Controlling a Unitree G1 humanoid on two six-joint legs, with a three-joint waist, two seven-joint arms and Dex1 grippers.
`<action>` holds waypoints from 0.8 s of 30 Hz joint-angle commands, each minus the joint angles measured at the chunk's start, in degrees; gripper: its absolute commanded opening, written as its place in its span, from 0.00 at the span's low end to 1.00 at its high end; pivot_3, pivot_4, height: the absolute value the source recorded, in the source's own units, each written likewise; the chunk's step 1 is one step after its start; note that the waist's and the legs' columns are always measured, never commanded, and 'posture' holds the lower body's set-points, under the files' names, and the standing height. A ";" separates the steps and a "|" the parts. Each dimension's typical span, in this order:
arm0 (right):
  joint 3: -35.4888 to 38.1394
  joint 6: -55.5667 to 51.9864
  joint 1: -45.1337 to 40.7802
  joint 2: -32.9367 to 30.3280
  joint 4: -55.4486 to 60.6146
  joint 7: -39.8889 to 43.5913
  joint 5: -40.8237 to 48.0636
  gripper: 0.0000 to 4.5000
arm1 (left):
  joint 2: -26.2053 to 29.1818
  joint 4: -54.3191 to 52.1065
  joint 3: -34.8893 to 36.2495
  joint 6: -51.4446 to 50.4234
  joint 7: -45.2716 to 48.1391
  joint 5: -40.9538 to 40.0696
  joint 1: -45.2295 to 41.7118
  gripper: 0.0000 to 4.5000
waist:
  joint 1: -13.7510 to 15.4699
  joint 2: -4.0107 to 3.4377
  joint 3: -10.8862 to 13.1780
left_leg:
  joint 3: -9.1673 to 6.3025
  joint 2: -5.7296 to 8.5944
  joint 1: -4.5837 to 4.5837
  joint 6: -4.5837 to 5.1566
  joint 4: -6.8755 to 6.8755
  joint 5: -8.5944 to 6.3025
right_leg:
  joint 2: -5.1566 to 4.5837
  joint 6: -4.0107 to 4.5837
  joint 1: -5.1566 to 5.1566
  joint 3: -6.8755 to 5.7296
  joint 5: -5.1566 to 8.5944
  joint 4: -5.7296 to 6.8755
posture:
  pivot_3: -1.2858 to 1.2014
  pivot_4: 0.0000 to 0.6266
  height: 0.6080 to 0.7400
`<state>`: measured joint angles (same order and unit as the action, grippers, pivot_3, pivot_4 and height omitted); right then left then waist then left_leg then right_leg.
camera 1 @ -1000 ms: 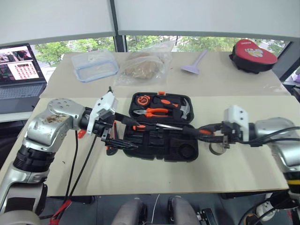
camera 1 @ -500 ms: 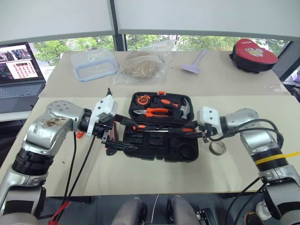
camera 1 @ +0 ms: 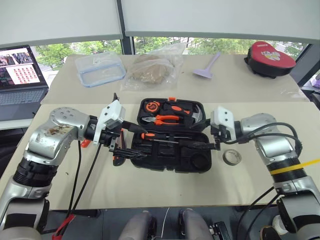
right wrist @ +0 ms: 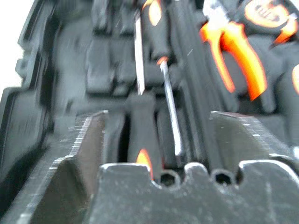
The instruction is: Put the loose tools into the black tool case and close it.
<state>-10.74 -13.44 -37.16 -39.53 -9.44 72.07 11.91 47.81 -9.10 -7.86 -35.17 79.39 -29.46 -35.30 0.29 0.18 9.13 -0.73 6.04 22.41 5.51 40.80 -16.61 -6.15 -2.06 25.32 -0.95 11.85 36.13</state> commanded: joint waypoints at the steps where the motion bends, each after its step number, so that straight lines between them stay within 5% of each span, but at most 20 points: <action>1: 1.45 -3.08 -1.63 1.59 2.37 -1.59 1.72 0.63 | -0.28 0.52 0.72 1.77 0.12 0.45 -1.45 1.00 | 0.05 0.00 0.00 | 0.00 0.00 0.00 0.00 0.00 0.00 | 0.00 0.00 0.00 0.00 0.00 0.00 | 0.52 0.24 0.86; 9: -1.83 -1.09 -0.90 3.21 0.81 -2.33 -2.23 0.01 | -0.46 1.24 0.50 2.25 0.14 0.98 -2.05 1.00 | -0.01 0.00 0.00 | 0.00 0.01 0.00 0.00 0.00 0.00 | 0.01 0.00 0.01 0.00 0.00 0.01 | 0.52 0.24 0.86; 18: -10.99 1.09 1.91 1.90 0.16 -1.23 -11.97 0.00 | -0.17 1.35 0.86 2.42 0.04 1.40 -1.64 1.00 | -0.26 0.00 -0.02 | 0.00 0.00 -0.09 0.00 -0.03 0.00 | 0.06 0.00 -0.03 -0.02 0.00 0.04 | 0.52 0.24 0.86; 24: -9.78 1.48 2.02 2.65 1.74 -1.61 -11.97 0.00 | -0.40 1.32 1.02 2.51 -0.56 1.68 -1.30 1.00 | -0.25 0.25 -0.17 | -0.10 -0.01 -0.42 -0.07 -0.06 -0.04 | 0.12 0.00 -0.17 -0.08 0.00 -0.02 | 0.52 0.24 0.86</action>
<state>-18.54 -10.35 -36.87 -37.30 -7.24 69.69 0.74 47.32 -7.21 -7.93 -33.62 79.26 -27.86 -36.04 0.04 0.42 8.96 -0.84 6.03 21.99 5.37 40.74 -16.70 -6.03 -2.06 25.15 -1.01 11.85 36.10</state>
